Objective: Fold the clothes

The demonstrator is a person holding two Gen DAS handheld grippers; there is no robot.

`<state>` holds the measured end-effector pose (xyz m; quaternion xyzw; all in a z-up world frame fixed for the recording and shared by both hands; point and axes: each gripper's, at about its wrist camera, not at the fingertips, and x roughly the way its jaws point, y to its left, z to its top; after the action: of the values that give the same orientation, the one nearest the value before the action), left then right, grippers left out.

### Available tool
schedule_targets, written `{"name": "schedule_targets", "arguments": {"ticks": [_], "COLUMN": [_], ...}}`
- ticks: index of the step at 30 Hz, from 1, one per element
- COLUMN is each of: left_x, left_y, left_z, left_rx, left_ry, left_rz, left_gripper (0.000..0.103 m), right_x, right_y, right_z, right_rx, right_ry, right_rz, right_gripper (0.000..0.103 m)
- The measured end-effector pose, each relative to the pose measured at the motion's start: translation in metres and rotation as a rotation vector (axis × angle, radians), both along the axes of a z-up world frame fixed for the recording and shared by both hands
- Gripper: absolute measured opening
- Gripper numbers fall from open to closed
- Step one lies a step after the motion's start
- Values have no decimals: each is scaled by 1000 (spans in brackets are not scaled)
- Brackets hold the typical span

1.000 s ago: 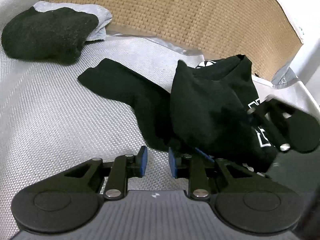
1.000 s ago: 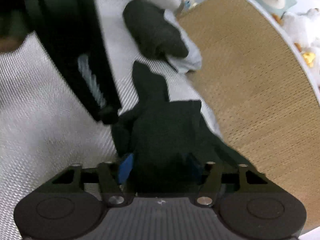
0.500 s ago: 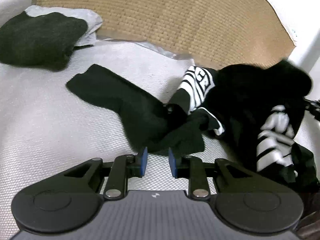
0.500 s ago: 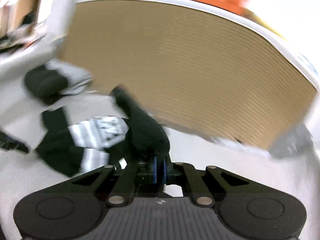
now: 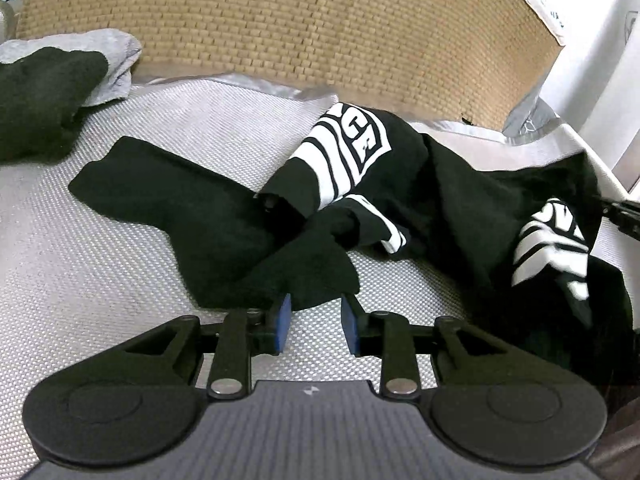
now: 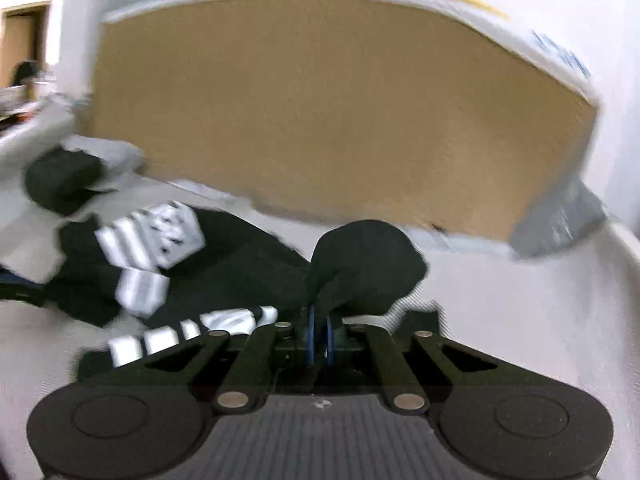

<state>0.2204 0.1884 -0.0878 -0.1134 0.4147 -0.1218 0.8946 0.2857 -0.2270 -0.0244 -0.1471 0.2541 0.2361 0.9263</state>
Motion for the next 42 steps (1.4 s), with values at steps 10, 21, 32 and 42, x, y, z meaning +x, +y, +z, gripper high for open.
{"name": "schedule_targets", "arguments": {"ticks": [10,21,32,42], "left_x": [-6,-15,-25,-35], "left_y": [-11,-16,7,9], "left_z": [27,17,30,35], "left_rx": [-76,-91,-143,-180], "left_ry": [-65,-69,-97,-116], "left_rz": [-65,-189,-246,-289], "left_gripper": [42,50,51,51], "right_x": [-64,-86,-93,-100], "right_y": [97,138,143,143], "right_z": [-26,-57,-60,-58], "right_rx": [-92,-144,-138,-147], "right_ry": [-14,43,39,16], "right_rz": [319,437,482,500], "right_gripper": [7,6,7,7]}}
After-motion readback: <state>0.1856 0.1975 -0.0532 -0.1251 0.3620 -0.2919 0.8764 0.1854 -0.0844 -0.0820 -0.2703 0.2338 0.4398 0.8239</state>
